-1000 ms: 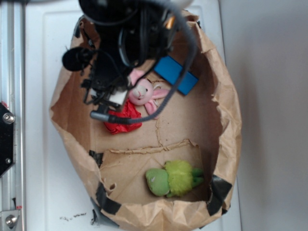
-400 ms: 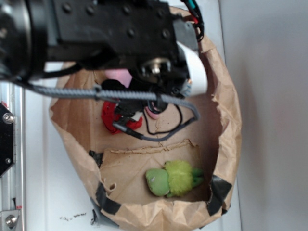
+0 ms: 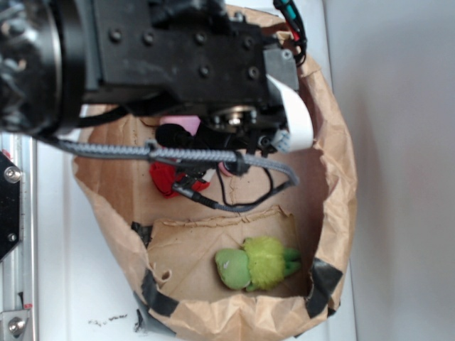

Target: Grab the pink bunny.

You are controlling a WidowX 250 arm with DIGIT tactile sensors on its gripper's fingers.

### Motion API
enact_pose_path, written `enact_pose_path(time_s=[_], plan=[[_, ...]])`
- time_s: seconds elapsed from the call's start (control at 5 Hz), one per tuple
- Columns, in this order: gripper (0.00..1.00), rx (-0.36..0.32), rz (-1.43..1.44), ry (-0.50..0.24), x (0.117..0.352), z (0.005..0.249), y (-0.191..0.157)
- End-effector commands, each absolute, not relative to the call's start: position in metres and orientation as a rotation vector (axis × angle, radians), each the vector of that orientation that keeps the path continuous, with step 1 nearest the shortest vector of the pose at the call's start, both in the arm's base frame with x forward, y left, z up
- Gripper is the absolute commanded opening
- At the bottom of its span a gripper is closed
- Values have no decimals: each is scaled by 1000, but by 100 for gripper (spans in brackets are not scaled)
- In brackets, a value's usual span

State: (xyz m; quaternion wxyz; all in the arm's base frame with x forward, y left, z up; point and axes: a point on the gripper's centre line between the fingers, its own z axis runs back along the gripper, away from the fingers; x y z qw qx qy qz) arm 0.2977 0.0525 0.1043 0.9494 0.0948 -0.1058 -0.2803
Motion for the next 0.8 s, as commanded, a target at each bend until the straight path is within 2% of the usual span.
enact_pose_path(time_s=[0.0,0.2,0.4,0.6], plan=[[100,223,-654,-249,285,95,55],[100,155,-711,-242,275,87,52],[100,185,-747,-214,277,64,52],[100,225,-741,-189,288,48,63]])
